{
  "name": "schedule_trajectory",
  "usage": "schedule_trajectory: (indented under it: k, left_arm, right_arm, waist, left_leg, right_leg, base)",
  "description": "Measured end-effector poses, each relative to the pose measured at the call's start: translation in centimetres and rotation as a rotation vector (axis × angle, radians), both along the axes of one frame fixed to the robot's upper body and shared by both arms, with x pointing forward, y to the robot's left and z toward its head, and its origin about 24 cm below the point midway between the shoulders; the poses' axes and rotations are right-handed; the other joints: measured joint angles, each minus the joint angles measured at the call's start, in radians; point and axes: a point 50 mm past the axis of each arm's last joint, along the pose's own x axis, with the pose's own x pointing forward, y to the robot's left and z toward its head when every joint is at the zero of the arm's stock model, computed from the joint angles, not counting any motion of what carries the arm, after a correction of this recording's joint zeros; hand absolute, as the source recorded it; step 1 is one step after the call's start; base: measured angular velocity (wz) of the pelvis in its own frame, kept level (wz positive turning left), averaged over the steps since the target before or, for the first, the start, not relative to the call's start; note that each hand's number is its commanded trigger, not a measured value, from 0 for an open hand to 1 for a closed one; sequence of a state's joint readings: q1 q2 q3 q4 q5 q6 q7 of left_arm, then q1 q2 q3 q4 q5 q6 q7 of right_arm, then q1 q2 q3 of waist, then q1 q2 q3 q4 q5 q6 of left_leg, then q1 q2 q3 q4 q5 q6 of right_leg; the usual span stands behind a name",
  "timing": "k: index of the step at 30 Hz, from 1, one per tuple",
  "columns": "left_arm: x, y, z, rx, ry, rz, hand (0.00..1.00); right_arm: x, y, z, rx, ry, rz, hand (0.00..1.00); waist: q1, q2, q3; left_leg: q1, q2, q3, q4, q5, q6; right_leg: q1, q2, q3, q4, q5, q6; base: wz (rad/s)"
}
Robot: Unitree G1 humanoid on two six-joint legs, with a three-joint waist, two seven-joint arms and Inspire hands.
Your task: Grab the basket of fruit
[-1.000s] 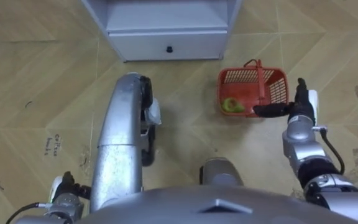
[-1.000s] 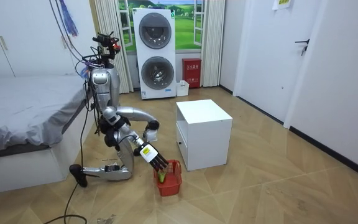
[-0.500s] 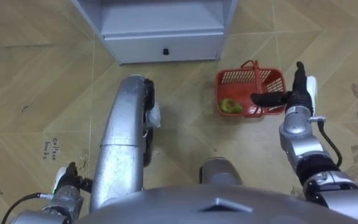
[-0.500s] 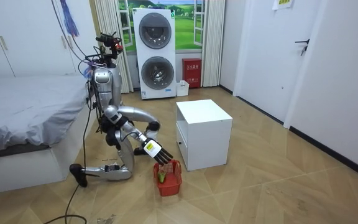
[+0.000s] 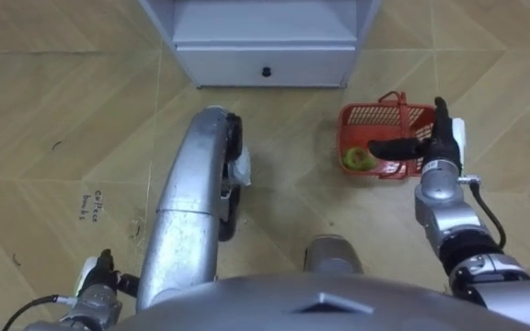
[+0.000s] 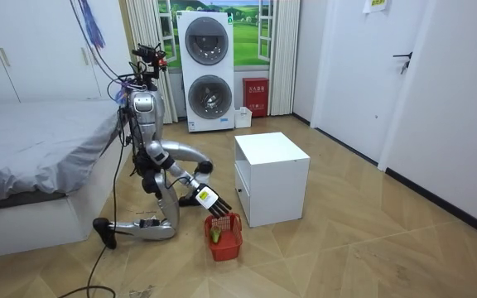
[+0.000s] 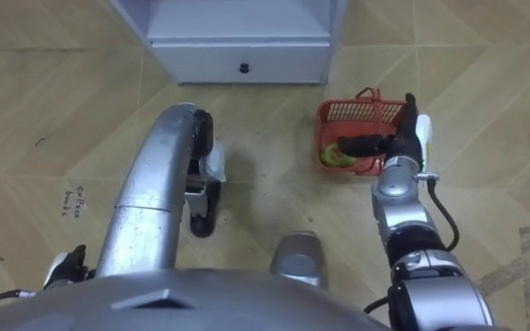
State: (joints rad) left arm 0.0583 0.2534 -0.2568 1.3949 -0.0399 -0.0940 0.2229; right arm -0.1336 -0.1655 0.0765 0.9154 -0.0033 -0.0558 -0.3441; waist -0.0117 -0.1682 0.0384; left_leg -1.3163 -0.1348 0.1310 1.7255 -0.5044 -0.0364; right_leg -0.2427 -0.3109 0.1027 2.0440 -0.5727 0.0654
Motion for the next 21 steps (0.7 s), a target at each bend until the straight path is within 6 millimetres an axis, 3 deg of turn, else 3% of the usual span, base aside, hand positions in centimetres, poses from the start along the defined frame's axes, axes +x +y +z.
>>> schedule_trajectory:
  k: [8,14,21]
  left_arm:
    - [-0.1,0.7,0.2,-0.018,0.014,0.005,0.0]
    - [-0.7,0.7,0.1,-0.034,0.042,0.008,0.0]
    - [-0.7,0.7,0.1,-0.037,0.039,0.019,0.0]
  right_arm:
    - [0.4,-2.1,0.2,0.021,0.028,-0.047,0.0]
    - [1.6,-2.9,1.1,0.07,-0.008,-0.081,0.0]
    - [1.2,-4.5,1.0,0.107,0.021,-0.15,0.0]
  waist:
    - [0.048,0.02,0.0012]
    - [0.053,0.018,0.0026]
    - [0.072,0.011,0.007]
  left_leg:
    - [-0.018,0.0,0.0,0.0,0.002,0.004]
    - [-0.041,-0.003,0.008,0.001,0.005,0.01]
    - [-0.052,-0.013,0.006,0.001,0.013,0.015]
  right_leg:
    - [-0.003,0.005,-0.028,-0.007,0.002,0.004]
    - [-0.021,-0.002,-0.032,-0.009,0.001,0.003]
    - [-0.02,-0.002,-0.049,-0.009,0.0,0.005]
  base:
    - [0.08]
    - [0.06]
    - [0.05]
